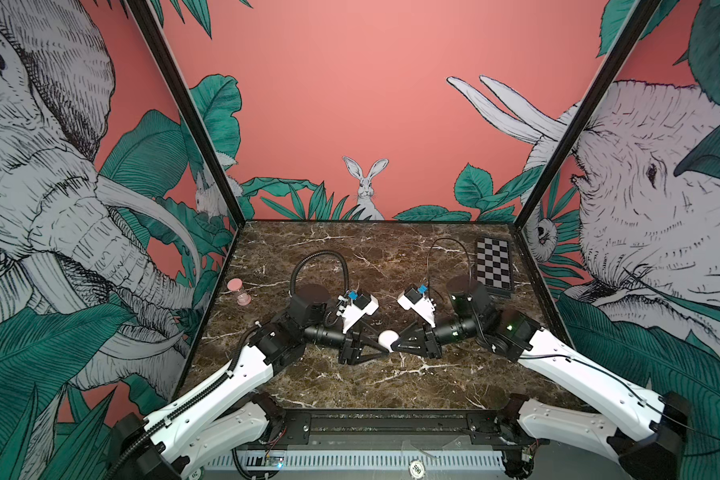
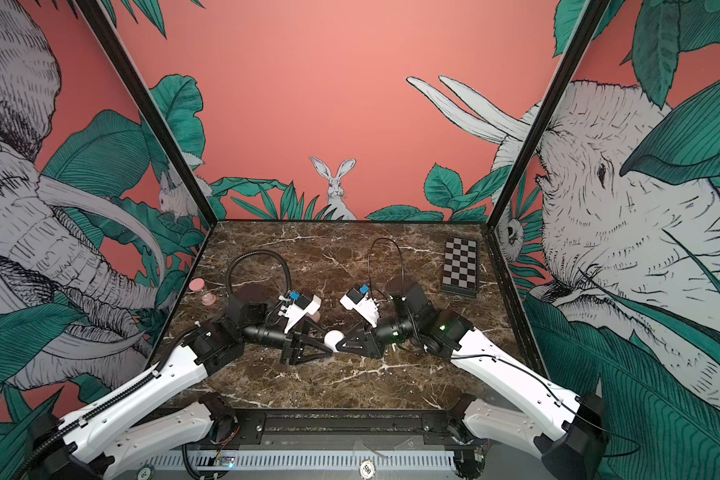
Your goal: Insert the wireless bluetooth earbuds into the charging case
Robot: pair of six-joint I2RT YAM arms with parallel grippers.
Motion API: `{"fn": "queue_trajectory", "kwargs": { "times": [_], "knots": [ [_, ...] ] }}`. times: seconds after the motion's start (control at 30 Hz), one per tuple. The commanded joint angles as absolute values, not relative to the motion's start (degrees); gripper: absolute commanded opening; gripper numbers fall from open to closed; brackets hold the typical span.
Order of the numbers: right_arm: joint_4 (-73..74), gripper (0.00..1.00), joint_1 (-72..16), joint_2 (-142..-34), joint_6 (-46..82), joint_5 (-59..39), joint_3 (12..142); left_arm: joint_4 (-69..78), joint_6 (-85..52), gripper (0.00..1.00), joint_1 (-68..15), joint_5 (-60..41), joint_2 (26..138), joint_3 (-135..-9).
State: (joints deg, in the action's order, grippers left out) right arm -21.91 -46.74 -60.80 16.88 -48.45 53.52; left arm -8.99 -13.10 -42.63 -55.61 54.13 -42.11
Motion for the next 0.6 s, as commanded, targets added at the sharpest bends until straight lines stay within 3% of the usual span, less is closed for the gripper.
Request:
{"fn": "queue_trajectory", "kwargs": {
  "times": [0.0, 0.37, 0.57],
  "knots": [
    [-21.73, 0.00, -47.38, -61.26, 15.45, -48.32, 54.67, -8.24, -13.19, 0.43, -42.36, -59.14, 55.05, -44.28],
    [-22.90, 0.00, -47.88, -61.63, 15.20, -46.47, 55.43, -11.29, -11.16, 0.33, -42.36, -59.46, 56.78, -45.35],
    [-23.29, 0.00, -47.90, -61.17, 15.10, -45.07, 55.37, -15.96, -8.22, 0.39, -42.33, -59.31, 56.27, -45.93]
  ]
}}
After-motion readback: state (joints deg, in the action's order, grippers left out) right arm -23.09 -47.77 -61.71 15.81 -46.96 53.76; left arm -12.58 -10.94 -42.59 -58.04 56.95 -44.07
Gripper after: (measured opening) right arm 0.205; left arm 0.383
